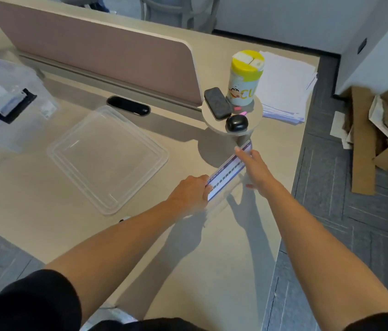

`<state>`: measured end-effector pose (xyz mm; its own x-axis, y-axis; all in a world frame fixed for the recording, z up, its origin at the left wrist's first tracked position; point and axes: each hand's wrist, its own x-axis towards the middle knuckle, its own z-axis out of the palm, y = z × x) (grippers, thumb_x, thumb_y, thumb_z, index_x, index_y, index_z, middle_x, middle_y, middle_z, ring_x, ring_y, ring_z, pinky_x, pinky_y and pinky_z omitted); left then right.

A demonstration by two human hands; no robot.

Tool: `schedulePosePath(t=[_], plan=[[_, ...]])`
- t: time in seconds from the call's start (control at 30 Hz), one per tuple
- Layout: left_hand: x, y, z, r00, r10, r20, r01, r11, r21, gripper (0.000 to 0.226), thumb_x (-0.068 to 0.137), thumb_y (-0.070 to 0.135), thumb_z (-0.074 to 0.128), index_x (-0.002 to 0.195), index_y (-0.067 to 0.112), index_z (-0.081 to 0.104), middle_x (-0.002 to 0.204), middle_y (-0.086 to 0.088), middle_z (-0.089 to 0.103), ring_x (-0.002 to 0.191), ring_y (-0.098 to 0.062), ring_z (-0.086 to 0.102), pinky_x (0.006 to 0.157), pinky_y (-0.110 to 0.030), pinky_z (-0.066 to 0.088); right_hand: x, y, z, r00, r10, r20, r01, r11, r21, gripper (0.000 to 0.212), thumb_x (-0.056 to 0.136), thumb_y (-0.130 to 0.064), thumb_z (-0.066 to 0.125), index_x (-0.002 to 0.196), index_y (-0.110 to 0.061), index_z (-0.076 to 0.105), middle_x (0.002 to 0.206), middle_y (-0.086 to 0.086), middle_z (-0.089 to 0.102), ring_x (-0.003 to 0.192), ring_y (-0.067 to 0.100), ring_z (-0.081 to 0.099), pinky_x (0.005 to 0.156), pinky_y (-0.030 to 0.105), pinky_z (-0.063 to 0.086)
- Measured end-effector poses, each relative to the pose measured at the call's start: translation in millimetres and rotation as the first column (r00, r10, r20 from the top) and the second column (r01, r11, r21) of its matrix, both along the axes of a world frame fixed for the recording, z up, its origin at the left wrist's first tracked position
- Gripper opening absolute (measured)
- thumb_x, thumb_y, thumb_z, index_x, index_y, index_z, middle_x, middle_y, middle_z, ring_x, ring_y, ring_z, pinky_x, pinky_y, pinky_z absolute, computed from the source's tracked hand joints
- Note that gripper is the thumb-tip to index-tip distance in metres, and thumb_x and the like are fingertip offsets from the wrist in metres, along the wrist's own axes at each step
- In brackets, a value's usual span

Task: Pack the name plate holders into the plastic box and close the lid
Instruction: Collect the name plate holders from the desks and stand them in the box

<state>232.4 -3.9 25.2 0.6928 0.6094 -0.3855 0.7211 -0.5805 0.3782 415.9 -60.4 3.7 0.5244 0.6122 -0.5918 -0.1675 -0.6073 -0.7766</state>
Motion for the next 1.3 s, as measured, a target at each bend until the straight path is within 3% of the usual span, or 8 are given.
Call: schedulePosePath(t=[0.2,0.23,0.3,0.43,0.77,0.9,1.1,1.3], plan=[[-64,0,48,0.992,-0.004,0.124,0.021,0.990,-0.139,0.028,0.102,0.036,0.045,0.079,0.020,0.044,0.093,-0.009,0.063,0.062,-0.013,0.048,0.053,-0.027,0.036,-62,7,52,0.991,-0.133,-0.008,0.133,0.989,0.067,0.051,0.090,-0.049,0.060,0.130,-0.022,0.044,0.102,0.001,0.061,0.084,0.014,0.055,0.091,0.053,0.050],[-80,-1,54,0.991,0.010,0.132,0.018,0.978,-0.206,0.023,0.099,0.041,0.051,0.093,0.019,0.052,0.101,-0.006,0.064,0.070,-0.013,0.054,0.057,-0.026,0.043,-73,9,60,0.992,-0.129,0.008,0.128,0.989,0.079,0.050,0.089,-0.048,0.060,0.129,-0.022,0.046,0.103,0.002,0.062,0.085,0.015,0.056,0.089,0.052,0.051],[-114,1,63,0.992,-0.004,0.123,0.043,0.947,-0.318,0.054,0.089,0.048,0.066,0.135,0.027,0.045,0.130,0.002,0.059,0.098,-0.015,0.062,0.077,-0.031,0.054,-92,15,75,0.993,-0.110,0.039,0.106,0.989,0.103,0.048,0.087,-0.047,0.060,0.126,-0.019,0.050,0.100,0.003,0.062,0.088,0.018,0.059,0.089,0.051,0.052],[-184,23,68,0.991,0.000,0.130,0.044,0.943,-0.331,0.097,0.077,0.042,0.082,0.151,0.045,0.018,0.150,0.009,0.043,0.117,-0.013,0.055,0.097,-0.038,0.051,-138,39,106,0.998,-0.012,0.068,0.003,0.991,0.134,0.036,0.085,-0.048,0.060,0.107,-0.019,0.061,0.092,-0.001,0.061,0.093,0.027,0.059,0.088,0.051,0.052],[-341,89,68,0.927,0.163,0.339,-0.014,0.915,-0.403,0.088,0.057,0.058,0.086,0.133,0.056,0.042,0.114,0.012,0.070,0.101,-0.008,0.066,0.098,-0.042,0.051,-311,112,150,0.992,0.122,0.028,-0.125,0.951,0.281,0.021,0.090,-0.050,0.055,0.098,-0.030,0.059,0.108,-0.003,0.060,0.105,0.031,0.060,0.092,0.055,0.053],[-416,125,74,0.851,0.204,0.484,0.013,0.913,-0.409,0.080,0.064,0.041,0.089,0.134,0.048,0.052,0.082,0.014,0.069,0.075,-0.003,0.063,0.086,-0.028,0.052,-387,146,164,0.993,0.115,0.008,-0.111,0.932,0.346,0.037,0.093,-0.051,0.053,0.123,-0.028,0.055,0.134,0.000,0.053,0.114,0.033,0.057,0.083,0.048,0.058],[-505,184,82,0.778,0.279,0.562,0.014,0.888,-0.459,0.085,0.057,0.052,0.088,0.133,0.032,0.057,0.102,-0.003,0.073,0.081,-0.018,0.065,0.089,-0.040,0.054,-484,204,190,0.933,0.255,0.254,-0.338,0.866,0.369,0.062,0.096,-0.054,0.051,0.151,-0.033,0.030,0.123,-0.009,0.055,0.103,0.015,0.059,0.082,0.042,0.056],[-552,243,81,0.776,0.273,0.568,-0.004,0.903,-0.429,0.083,0.064,0.054,0.085,0.138,0.031,0.054,0.100,0.005,0.071,0.077,-0.025,0.061,0.078,-0.037,0.053,-532,262,205,0.928,0.283,0.242,-0.356,0.864,0.357,0.027,0.098,-0.054,0.046,0.121,-0.039,0.043,0.108,-0.011,0.053,0.096,0.016,0.059,0.090,0.048,0.056]])
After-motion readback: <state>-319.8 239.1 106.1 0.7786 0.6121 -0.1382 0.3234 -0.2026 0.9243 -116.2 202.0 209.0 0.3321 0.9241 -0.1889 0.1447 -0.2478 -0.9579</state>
